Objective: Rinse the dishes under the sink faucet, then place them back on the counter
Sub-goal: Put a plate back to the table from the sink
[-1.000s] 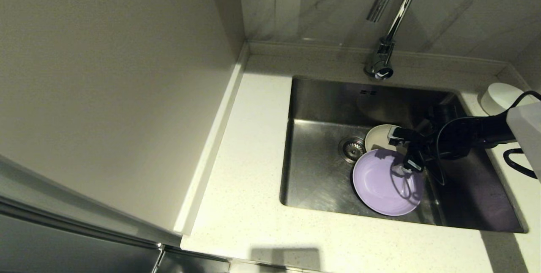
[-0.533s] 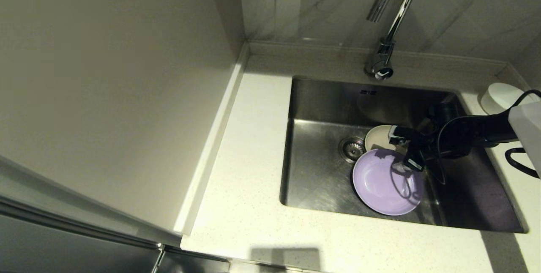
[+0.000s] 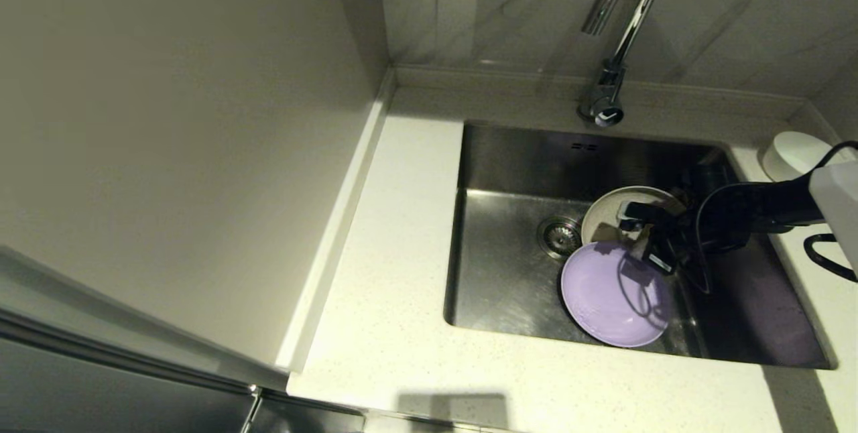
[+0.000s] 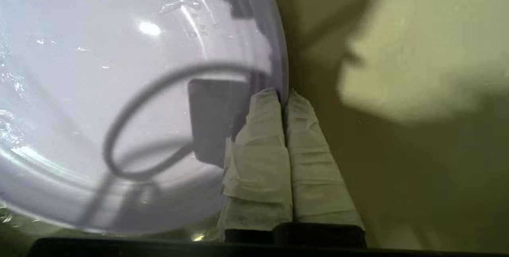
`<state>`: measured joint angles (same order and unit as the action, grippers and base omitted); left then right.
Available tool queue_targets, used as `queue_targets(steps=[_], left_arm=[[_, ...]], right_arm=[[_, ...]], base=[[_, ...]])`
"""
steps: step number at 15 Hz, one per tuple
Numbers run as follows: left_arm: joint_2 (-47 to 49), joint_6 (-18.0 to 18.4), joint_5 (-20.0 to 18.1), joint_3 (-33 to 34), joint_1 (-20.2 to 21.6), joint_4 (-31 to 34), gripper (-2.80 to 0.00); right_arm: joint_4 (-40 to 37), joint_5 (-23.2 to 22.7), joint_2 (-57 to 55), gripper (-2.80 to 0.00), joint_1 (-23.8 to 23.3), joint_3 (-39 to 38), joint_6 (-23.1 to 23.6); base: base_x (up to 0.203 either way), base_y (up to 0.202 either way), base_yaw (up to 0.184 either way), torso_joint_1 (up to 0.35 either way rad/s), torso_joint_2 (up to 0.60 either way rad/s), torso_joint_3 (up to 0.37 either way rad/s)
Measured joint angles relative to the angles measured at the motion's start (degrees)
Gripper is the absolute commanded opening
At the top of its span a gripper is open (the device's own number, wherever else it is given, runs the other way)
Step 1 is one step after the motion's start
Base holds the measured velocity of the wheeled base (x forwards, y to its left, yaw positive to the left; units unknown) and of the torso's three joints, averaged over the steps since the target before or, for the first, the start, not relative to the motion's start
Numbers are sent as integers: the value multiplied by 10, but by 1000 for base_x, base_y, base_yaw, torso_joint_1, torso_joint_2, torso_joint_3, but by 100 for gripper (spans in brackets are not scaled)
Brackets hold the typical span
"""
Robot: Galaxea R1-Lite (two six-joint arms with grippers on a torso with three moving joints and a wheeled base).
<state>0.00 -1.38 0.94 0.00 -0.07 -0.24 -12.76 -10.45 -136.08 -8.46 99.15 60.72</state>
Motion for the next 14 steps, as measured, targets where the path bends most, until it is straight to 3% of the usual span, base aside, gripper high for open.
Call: queue_targets(steps=[14], left_arm=[[0, 0, 0, 0, 0, 0, -280]], right_arm=[[2, -7, 35, -280, -19, 5, -4]], base=[[0, 0, 0, 0, 0, 0]])
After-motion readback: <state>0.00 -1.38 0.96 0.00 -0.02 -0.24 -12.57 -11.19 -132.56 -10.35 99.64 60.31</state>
